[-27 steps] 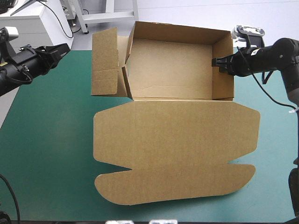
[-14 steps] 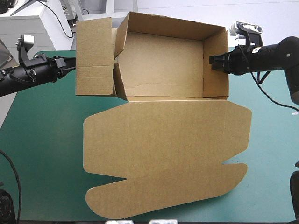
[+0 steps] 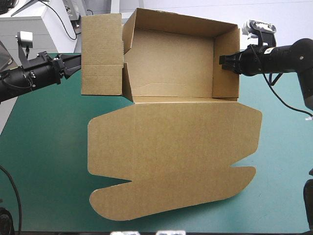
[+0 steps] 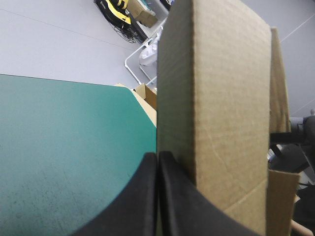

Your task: Fold the box

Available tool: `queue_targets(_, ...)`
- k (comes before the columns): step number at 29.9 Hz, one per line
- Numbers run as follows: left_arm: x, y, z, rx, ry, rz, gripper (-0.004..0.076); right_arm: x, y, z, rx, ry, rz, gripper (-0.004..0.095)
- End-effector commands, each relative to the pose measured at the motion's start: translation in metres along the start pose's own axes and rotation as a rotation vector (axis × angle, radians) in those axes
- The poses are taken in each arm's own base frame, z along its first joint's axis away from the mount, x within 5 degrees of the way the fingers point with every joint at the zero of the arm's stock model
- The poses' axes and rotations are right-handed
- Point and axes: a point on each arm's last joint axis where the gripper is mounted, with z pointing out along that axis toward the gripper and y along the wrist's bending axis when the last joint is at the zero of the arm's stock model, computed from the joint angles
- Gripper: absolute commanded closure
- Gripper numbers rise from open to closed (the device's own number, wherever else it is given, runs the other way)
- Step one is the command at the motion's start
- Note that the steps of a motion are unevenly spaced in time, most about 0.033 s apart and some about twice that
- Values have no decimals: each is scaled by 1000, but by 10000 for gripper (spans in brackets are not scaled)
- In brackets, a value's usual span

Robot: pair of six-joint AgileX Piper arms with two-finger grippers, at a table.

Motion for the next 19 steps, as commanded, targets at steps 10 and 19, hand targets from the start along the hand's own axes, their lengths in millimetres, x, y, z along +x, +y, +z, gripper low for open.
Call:
queue_targets(10, 19, -58, 16, 192, 109, 87, 731, -13, 29, -13, -44, -163, -45, 925)
queue_targets(19, 25, -59, 21, 150, 155, 115, 731, -13, 26, -7, -45, -144, -38, 925)
